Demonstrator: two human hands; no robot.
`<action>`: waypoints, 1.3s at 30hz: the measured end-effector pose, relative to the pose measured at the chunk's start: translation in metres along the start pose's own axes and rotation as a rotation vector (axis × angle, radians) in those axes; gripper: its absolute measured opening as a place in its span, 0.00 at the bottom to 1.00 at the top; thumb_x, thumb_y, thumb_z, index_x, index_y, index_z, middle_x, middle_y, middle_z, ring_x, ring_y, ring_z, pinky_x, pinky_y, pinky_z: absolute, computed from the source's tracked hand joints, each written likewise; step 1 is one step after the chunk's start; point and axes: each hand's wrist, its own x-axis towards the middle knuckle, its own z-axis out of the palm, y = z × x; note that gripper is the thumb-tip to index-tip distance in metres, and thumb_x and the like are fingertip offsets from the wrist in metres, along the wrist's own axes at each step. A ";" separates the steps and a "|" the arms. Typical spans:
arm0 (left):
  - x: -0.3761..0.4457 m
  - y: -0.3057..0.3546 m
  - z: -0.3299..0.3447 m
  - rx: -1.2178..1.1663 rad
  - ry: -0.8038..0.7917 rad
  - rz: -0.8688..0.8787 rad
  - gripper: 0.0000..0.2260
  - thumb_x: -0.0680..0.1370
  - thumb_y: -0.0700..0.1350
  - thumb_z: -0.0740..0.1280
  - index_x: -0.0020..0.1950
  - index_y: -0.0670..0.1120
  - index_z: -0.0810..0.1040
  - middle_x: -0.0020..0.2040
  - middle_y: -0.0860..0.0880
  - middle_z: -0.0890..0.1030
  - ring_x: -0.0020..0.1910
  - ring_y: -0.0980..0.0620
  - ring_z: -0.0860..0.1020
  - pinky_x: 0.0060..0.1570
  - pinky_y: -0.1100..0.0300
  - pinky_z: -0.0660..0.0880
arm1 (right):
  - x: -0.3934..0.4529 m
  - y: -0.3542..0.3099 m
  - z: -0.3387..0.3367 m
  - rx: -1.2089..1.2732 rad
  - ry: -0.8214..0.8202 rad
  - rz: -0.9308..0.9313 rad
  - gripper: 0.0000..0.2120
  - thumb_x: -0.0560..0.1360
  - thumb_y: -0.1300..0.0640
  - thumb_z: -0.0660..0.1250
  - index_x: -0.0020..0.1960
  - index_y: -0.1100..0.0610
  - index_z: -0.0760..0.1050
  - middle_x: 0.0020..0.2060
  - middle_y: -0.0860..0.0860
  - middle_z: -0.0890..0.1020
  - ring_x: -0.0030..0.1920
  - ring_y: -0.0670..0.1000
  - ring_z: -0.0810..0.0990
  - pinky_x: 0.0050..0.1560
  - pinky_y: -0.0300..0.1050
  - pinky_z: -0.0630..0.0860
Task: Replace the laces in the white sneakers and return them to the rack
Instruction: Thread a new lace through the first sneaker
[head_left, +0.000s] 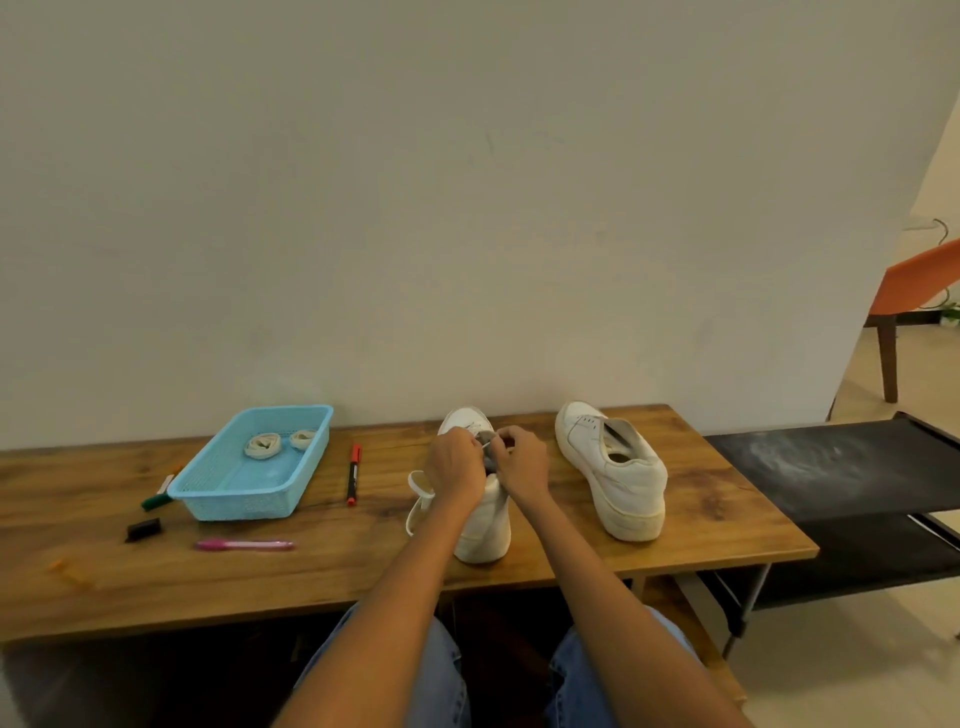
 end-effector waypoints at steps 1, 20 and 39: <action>0.000 0.000 0.000 0.012 0.003 -0.002 0.11 0.79 0.42 0.61 0.43 0.41 0.81 0.41 0.44 0.82 0.37 0.50 0.75 0.32 0.60 0.65 | 0.000 -0.001 0.000 -0.016 -0.006 -0.009 0.09 0.77 0.60 0.61 0.49 0.63 0.78 0.42 0.53 0.81 0.40 0.47 0.73 0.31 0.29 0.62; 0.007 -0.002 -0.003 -0.163 -0.051 -0.059 0.11 0.76 0.41 0.62 0.35 0.45 0.80 0.35 0.46 0.77 0.36 0.47 0.74 0.33 0.59 0.66 | 0.007 0.002 -0.011 -0.075 -0.097 -0.104 0.08 0.75 0.60 0.65 0.48 0.63 0.80 0.44 0.55 0.83 0.44 0.52 0.79 0.45 0.43 0.72; 0.005 0.010 -0.009 0.102 -0.098 0.001 0.09 0.80 0.42 0.60 0.50 0.42 0.80 0.51 0.44 0.81 0.52 0.45 0.78 0.49 0.56 0.71 | 0.031 -0.007 -0.033 -0.002 -0.376 0.028 0.08 0.73 0.60 0.69 0.49 0.64 0.81 0.36 0.52 0.80 0.35 0.46 0.78 0.33 0.34 0.76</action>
